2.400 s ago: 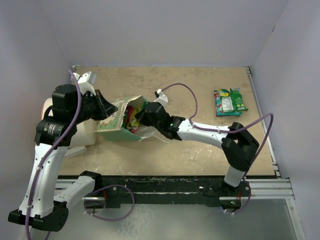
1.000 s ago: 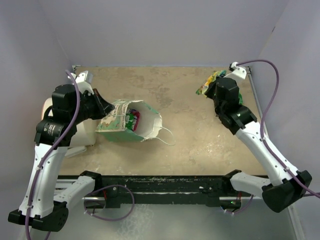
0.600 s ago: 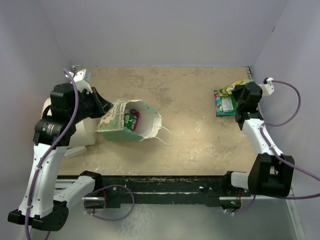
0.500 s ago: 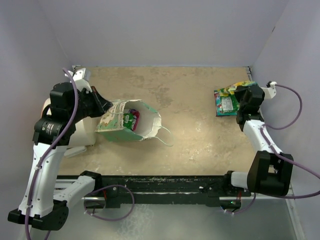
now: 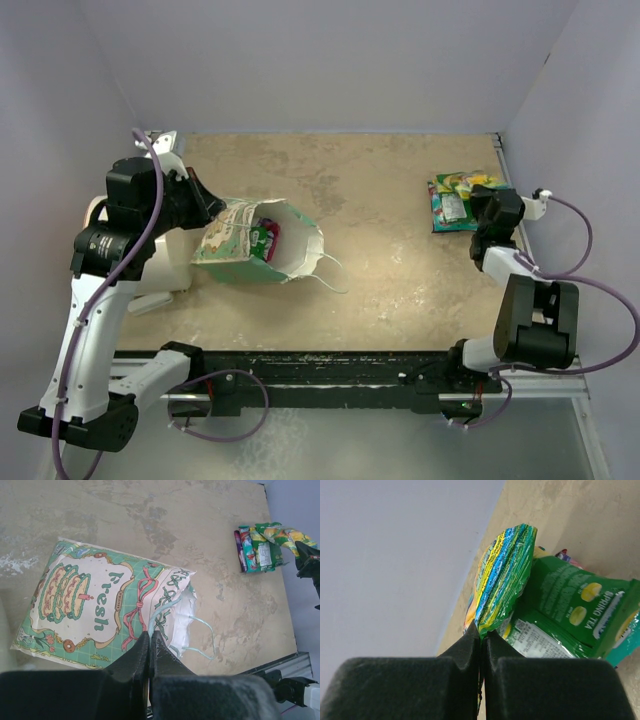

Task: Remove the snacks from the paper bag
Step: Place the snack at the center of the board.

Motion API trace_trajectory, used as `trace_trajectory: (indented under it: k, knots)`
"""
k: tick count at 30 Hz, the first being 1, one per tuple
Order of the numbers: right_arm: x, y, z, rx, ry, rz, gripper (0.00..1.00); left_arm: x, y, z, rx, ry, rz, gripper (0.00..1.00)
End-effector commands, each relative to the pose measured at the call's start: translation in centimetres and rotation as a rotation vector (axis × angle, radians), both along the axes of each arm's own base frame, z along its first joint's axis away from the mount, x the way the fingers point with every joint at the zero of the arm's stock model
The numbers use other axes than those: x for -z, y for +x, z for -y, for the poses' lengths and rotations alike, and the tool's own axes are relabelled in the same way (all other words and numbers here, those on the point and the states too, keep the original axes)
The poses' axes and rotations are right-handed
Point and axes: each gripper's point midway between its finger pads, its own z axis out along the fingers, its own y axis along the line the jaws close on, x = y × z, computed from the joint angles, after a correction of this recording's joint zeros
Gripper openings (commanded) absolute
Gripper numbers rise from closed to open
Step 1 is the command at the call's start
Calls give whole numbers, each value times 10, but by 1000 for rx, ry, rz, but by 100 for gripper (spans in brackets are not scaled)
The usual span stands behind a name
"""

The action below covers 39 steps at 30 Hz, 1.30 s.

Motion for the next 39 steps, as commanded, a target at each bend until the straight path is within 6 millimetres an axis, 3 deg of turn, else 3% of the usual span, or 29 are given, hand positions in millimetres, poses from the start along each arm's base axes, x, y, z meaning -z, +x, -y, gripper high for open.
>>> trace_trajectory:
  k: [1, 8, 20, 28, 36, 39]
  knots:
    - [-10, 5, 0, 5, 43, 86, 0, -23, 2, -2, 3, 15, 86, 0]
    - [31, -5, -1, 20, 85, -4, 8, -24, 1, -4, -1, 18, 89, 0]
    - [75, -4, -12, -35, 116, -134, 19, -23, 0, -4, -2, 15, 85, 0]
    - [69, -15, -17, -71, 90, -170, 32, -25, -1, -4, 0, 15, 95, 0]
    - [55, -43, -16, -76, 5, -241, 56, -23, -5, 0, 44, 24, 110, 0]
    - [59, -54, -15, -87, -27, -304, 66, -15, -10, 9, 116, 21, 100, 0]
